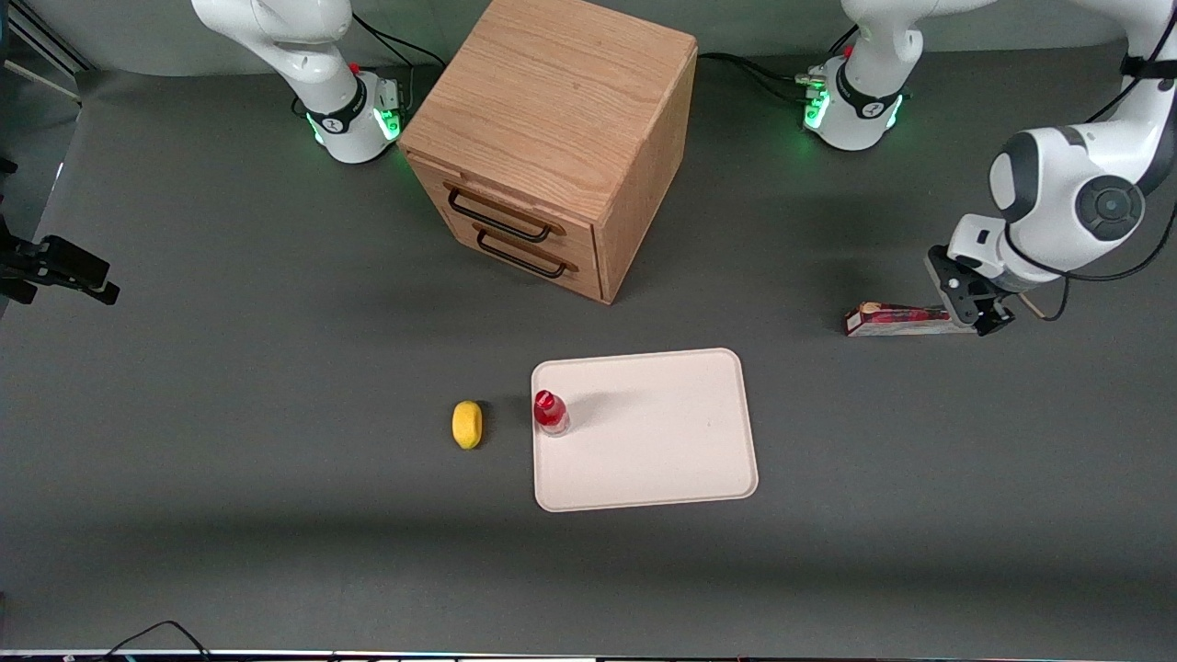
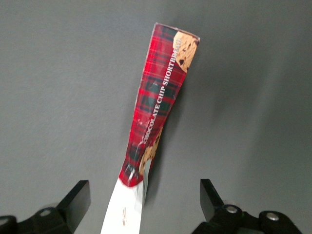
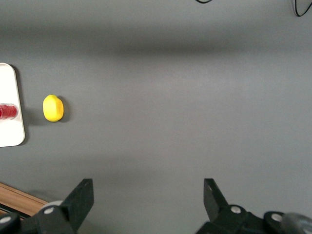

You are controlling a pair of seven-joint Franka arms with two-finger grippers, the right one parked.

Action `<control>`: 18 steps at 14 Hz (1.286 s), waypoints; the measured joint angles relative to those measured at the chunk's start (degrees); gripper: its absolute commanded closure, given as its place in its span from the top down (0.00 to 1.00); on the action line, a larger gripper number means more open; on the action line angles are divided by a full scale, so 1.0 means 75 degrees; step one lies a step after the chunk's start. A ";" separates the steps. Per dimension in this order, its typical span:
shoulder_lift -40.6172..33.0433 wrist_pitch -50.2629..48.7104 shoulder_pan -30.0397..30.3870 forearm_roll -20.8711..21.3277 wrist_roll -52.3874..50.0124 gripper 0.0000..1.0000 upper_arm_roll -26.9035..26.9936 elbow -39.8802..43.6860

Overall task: Place red cookie box on tray
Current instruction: 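Close the left gripper on the end of the shortbread box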

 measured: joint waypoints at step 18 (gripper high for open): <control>0.0940 0.0692 -0.0067 -0.0049 0.0360 0.00 -0.0066 0.0141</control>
